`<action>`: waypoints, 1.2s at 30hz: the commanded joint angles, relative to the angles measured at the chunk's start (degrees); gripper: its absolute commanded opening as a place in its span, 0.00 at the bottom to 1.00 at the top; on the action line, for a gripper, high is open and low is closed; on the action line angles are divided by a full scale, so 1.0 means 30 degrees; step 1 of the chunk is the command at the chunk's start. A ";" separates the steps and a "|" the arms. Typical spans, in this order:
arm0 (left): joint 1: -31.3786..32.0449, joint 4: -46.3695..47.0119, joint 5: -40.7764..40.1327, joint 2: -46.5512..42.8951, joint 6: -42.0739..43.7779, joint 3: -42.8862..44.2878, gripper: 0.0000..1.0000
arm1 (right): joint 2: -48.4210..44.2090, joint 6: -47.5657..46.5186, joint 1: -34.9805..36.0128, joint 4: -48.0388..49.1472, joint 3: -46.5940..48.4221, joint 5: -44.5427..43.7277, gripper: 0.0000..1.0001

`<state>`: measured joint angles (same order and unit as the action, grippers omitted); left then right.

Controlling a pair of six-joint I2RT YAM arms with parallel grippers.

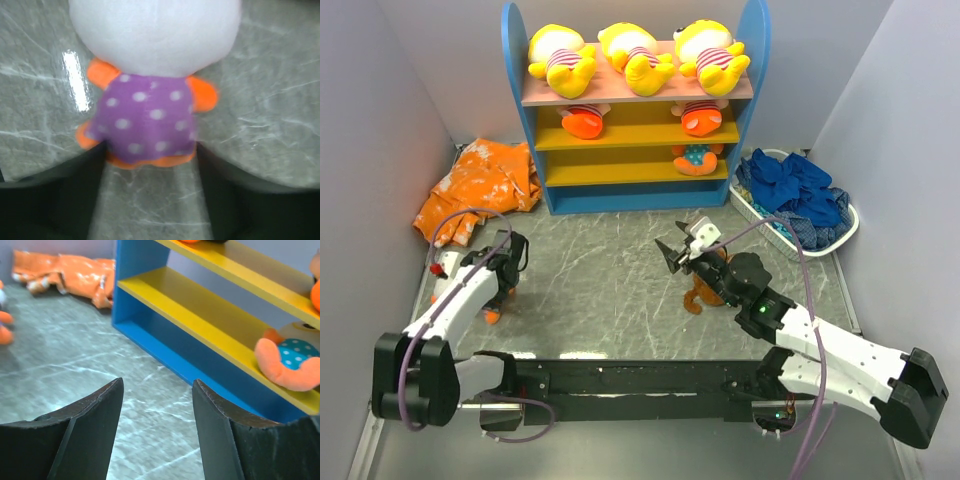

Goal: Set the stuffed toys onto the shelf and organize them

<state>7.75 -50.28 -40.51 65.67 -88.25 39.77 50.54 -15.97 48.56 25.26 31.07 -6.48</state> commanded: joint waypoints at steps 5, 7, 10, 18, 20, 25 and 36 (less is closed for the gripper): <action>-0.0093 0.2343 0.2924 -0.1376 0.2108 -0.0307 0.06 | -0.0267 0.5169 0.0836 0.0607 0.0159 -0.0561 0.64; -0.0093 0.2813 0.4562 -0.3163 0.2984 -0.0191 0.01 | -0.0120 0.7157 0.0837 0.0371 0.0570 -0.0827 0.63; -0.0093 0.4393 0.7664 -0.5624 0.3982 -0.0131 0.01 | 0.0231 0.8539 0.0924 0.1013 0.0571 -0.0740 0.63; -0.0093 1.4947 1.9146 -0.9640 0.4985 -0.2880 0.01 | 0.2778 0.9599 0.1568 0.1191 0.1741 0.0344 0.63; -0.0063 1.8325 2.2563 -0.9790 0.3553 -0.4608 0.01 | 0.3363 0.9950 0.1831 0.1365 0.1801 0.0839 0.63; -0.0034 2.4317 2.5221 -1.0199 0.0559 -0.6577 0.01 | 0.4069 1.0800 0.2329 0.5313 0.0691 0.3970 0.67; -0.0034 2.6483 2.6451 -1.1636 -0.2687 -0.8389 0.01 | 0.8286 0.7203 0.4115 1.1591 0.1213 0.3600 0.74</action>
<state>7.64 19.40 34.94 31.83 -90.08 17.80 72.47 10.46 59.24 51.22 31.20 6.13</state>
